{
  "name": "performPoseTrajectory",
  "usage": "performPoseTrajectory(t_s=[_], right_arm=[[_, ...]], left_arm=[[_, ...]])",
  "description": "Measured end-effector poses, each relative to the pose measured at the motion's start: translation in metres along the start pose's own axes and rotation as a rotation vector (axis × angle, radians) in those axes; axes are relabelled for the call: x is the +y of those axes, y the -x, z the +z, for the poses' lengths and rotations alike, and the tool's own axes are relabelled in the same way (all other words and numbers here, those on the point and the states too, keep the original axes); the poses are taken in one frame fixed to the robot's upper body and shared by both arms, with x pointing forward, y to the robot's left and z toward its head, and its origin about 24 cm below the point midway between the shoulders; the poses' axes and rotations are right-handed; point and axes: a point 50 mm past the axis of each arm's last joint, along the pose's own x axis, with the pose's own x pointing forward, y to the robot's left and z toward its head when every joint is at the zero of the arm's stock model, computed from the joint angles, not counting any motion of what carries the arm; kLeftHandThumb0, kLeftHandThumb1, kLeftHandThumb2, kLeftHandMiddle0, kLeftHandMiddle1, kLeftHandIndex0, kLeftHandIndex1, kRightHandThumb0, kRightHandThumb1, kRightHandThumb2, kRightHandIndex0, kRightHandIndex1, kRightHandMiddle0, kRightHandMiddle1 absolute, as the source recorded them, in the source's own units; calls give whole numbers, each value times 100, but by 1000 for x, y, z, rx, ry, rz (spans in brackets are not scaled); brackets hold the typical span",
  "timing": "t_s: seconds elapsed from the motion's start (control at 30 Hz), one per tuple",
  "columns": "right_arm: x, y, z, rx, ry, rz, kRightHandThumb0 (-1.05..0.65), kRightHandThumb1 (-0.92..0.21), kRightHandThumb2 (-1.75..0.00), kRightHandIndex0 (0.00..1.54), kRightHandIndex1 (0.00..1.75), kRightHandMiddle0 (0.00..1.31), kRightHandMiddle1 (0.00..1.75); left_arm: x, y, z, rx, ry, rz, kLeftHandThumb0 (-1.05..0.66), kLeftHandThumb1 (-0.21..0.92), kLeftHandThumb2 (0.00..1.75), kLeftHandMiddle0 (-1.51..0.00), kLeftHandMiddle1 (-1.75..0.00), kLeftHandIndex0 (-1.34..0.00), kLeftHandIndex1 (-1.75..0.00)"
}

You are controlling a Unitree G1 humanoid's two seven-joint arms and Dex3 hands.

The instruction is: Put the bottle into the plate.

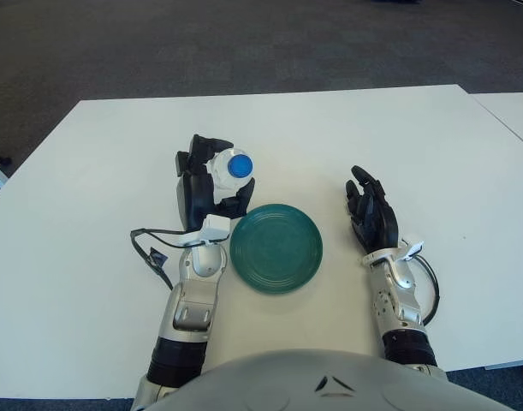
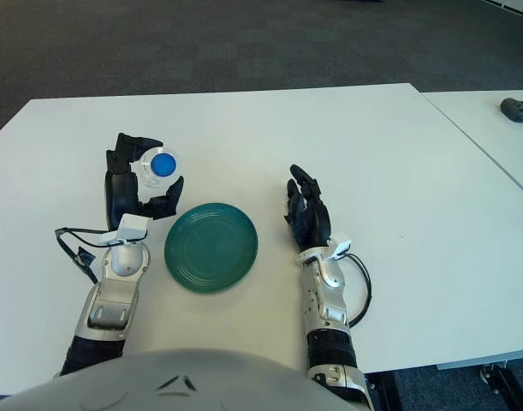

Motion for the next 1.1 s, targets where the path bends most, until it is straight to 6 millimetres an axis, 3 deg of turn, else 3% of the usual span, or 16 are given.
performPoseTrajectory(t_s=[0.53, 1.1], right_arm=[[1, 2, -1, 5, 0, -2, -72, -92, -64, 40, 0, 0, 64], [3, 3, 1, -5, 0, 2, -72, -92, -64, 40, 0, 0, 64]], left_arm=[[-5, 6, 1, 36, -16, -37, -47, 31, 131, -120, -175, -61, -175], [-26, 23, 0, 100, 19, -156, -47, 31, 132, -120, -175, -61, -175]])
